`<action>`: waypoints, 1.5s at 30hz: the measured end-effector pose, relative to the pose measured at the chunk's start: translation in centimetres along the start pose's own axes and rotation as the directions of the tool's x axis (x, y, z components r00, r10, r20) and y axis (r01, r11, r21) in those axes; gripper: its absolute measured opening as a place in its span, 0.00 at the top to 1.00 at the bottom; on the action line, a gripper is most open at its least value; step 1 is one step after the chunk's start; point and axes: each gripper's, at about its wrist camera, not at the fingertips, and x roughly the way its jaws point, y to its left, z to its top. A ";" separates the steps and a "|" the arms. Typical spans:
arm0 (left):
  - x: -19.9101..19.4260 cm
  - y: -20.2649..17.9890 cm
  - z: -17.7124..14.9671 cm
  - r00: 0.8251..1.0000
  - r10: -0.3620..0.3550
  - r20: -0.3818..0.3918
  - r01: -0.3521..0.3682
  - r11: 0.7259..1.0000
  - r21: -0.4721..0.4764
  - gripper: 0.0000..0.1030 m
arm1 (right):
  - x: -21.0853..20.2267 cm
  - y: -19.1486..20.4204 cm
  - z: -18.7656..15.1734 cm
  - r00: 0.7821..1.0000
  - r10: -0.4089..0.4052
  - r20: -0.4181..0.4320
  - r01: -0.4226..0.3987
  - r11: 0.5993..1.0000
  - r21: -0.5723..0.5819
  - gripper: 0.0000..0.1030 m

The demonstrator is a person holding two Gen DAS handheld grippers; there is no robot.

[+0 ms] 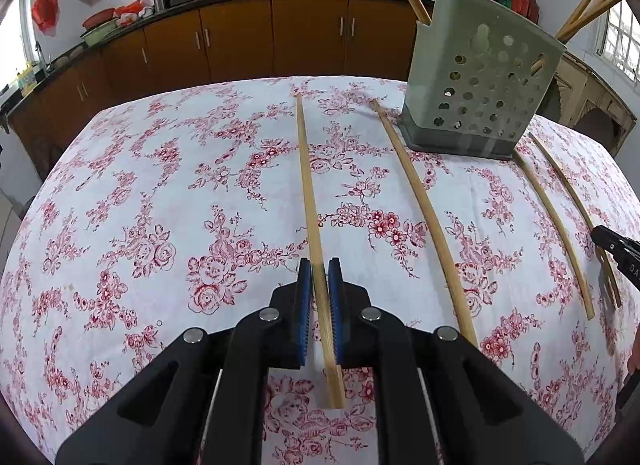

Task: Organize utensils
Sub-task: 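Lift both held chopsticks upright and carry them above the green holder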

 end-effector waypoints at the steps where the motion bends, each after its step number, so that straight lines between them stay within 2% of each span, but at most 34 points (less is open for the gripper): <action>1: -0.1 0.0 -0.1 1.000 0.001 0.000 -0.001 1.000 -0.001 0.90 | -0.1 -0.1 0.0 1.000 0.006 0.000 -0.006 1.000 0.005 0.92; 5: -0.4 -0.2 -0.3 1.000 0.009 -0.003 -0.009 1.000 0.011 0.92 | -0.3 -0.4 -0.2 1.000 0.024 -0.004 -0.024 1.000 0.020 0.92; 8: -0.6 0.1 0.0 0.999 -0.006 -0.035 0.006 1.000 0.008 0.92 | -1.2 -0.7 -0.2 0.999 0.045 0.008 -0.046 0.998 0.034 0.92; 17: -4.1 1.4 1.4 0.999 -0.040 0.036 0.039 0.999 0.025 0.93 | -5.1 -2.2 1.4 0.993 0.067 0.096 -0.072 0.996 0.060 0.92; 32: -4.2 1.6 2.4 0.997 -0.042 0.062 0.041 0.999 0.009 0.93 | -1.0 -1.5 -0.7 1.000 0.023 -0.019 -0.022 0.999 0.027 0.90; 37: -4.4 1.6 2.5 0.997 -0.038 0.070 0.037 0.999 0.007 0.93 | -1.3 -1.3 -1.6 1.000 0.015 -0.006 -0.015 1.000 0.005 0.88; 41: -5.1 1.9 3.0 0.995 -0.032 0.092 0.033 0.999 -0.003 0.93 | -1.4 -1.3 -1.5 1.000 0.019 -0.011 -0.019 1.000 0.007 0.92; 45: -6.3 2.3 3.8 0.991 -0.027 0.135 0.027 1.000 -0.002 0.93 | -3.1 -2.0 -0.6 0.999 0.026 0.035 -0.026 0.999 0.027 0.92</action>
